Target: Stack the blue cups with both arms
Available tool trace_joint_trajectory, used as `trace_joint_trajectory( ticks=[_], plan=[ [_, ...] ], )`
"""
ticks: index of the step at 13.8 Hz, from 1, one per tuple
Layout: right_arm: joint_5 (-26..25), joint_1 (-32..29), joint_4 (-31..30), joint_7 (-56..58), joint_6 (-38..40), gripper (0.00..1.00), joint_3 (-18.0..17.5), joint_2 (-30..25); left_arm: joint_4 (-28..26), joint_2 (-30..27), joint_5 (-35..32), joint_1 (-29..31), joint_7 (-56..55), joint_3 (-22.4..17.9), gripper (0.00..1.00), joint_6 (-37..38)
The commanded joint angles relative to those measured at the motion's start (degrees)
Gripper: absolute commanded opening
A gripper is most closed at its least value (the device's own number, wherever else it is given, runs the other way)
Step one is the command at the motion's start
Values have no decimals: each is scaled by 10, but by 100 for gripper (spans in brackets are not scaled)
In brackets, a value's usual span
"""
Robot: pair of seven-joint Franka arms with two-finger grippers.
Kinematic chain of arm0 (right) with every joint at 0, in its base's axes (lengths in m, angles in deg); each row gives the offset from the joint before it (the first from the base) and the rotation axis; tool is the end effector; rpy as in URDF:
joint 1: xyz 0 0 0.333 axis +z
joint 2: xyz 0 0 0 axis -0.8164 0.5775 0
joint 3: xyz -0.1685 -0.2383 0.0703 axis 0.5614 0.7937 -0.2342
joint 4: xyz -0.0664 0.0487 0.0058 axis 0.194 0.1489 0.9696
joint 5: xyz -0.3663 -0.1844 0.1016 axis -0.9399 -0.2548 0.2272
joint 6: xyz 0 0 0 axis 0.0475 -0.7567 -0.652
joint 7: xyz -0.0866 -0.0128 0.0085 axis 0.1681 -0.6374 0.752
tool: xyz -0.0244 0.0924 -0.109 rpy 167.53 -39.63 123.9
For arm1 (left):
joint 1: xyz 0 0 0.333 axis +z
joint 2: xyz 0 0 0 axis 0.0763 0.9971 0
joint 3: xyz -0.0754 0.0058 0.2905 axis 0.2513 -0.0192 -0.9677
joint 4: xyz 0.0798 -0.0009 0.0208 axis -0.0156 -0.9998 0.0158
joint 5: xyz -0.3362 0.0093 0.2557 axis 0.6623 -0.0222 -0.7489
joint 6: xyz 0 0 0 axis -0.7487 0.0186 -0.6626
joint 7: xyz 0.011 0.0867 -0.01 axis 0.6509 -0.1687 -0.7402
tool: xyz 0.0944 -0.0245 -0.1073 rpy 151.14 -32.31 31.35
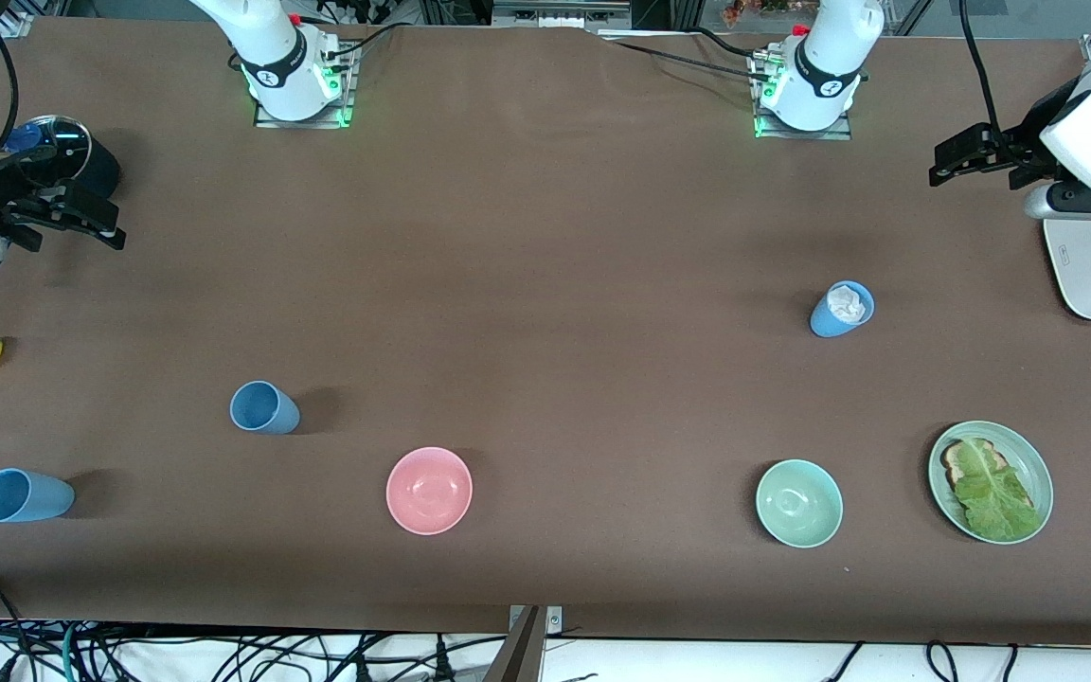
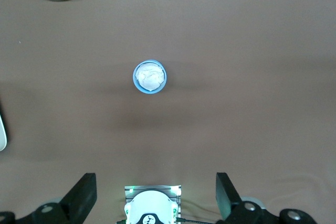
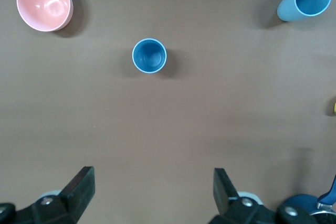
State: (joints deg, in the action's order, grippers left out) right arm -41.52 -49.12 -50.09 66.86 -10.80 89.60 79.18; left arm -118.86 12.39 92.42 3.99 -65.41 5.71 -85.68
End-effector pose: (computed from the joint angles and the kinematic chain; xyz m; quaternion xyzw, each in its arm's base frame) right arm 0.5989 0.0229 0.5565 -0.9998 -0.0154 0.0050 0.0081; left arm 0.5385 -0.0334 0.5604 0.9937 0.0009 -0.1100 0.0237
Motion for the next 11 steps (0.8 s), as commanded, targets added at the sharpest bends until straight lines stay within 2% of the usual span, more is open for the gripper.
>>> trace_joint_trajectory(
  ticks=[1,11],
  plan=[
    [-3,2,-1,2,11,100,-1,-4,17,8,9,-1,1,-3,100,3],
    [-4,4,-1,4,18,100,-3,-5,18,18,11,-1,-2,-4,100,3]
  ],
)
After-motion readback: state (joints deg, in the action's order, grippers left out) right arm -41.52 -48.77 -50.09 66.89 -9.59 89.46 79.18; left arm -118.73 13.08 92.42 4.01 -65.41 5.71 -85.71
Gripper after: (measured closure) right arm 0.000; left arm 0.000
